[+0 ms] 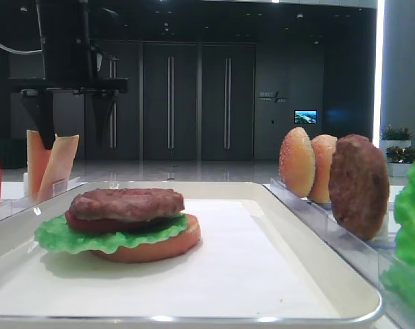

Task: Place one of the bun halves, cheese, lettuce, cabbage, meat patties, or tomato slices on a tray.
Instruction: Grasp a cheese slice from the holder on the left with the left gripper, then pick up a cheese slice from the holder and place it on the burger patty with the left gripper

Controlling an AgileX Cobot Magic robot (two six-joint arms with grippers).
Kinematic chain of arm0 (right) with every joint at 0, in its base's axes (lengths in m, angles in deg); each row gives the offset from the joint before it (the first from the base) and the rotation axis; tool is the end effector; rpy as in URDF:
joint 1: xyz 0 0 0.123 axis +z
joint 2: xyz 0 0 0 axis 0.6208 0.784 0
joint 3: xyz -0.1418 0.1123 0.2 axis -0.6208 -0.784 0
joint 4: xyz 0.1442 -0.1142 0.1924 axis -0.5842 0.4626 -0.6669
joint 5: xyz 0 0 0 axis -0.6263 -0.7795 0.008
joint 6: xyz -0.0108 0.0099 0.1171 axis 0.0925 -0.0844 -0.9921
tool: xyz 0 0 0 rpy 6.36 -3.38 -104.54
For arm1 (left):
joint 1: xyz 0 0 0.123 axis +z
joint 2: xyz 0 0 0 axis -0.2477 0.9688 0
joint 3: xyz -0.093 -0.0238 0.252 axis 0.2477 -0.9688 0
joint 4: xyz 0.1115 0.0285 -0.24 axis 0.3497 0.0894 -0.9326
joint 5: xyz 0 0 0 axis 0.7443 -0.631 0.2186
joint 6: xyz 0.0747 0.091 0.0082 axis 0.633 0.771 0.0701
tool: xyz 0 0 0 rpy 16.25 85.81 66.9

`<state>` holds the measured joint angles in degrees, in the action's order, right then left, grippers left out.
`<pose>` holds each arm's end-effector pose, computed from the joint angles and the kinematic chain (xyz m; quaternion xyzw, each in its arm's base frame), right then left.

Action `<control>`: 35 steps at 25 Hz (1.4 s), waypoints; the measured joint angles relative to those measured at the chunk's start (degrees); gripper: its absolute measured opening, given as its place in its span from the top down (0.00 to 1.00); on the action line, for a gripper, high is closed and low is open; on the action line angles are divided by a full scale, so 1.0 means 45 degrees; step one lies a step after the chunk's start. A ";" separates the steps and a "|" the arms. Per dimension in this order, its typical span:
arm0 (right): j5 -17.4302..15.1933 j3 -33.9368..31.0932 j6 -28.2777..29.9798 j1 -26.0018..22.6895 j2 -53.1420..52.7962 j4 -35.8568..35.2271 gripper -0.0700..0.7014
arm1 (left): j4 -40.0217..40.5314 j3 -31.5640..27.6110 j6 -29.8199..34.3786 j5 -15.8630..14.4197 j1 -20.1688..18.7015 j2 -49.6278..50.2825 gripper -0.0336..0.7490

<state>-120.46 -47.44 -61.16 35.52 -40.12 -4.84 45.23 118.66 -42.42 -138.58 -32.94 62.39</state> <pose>0.0414 0.0059 0.2668 -0.0151 0.8679 0.0051 0.4965 0.4545 -0.1378 0.1747 -0.0618 0.9864 0.0045 0.1521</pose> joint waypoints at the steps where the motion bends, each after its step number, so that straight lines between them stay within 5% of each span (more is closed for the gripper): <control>1: 0.0000 0.0000 0.0000 0.0000 0.0000 0.0000 0.46 | 0.0053 0.0000 0.0053 0.0000 0.0000 0.0128 0.24; 4: 0.0000 0.0000 0.0000 0.0000 0.0000 0.0000 0.46 | 0.0271 0.0000 0.0142 -0.0084 0.0000 0.0398 0.35; 8: 0.0000 0.0000 0.0000 0.0000 0.0000 0.0000 0.46 | 0.0433 0.0000 0.0351 -0.0551 0.0000 0.0394 0.81; 10: 0.0000 0.0000 0.0000 0.0000 0.0000 0.0000 0.46 | 0.0420 0.0026 0.0486 -0.0676 0.0000 0.0229 0.90; 22: 0.0000 0.0000 0.0000 0.0000 0.0000 0.0000 0.46 | -0.1126 0.0565 0.0700 -0.1839 0.0000 -0.2309 0.92; 25: 0.0000 0.0000 0.0000 0.0000 0.0000 0.0000 0.46 | -0.1768 -0.0886 0.0726 -0.1809 -0.0096 -0.3130 0.92; 35: 0.0000 0.0000 0.0000 0.0000 0.0000 0.0000 0.46 | -0.1893 -0.7976 -0.0309 0.0295 -0.1347 -0.7356 0.92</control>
<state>-120.46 -47.44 -61.16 35.52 -40.12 -4.84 36.71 82.77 -43.81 -137.25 -39.00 29.29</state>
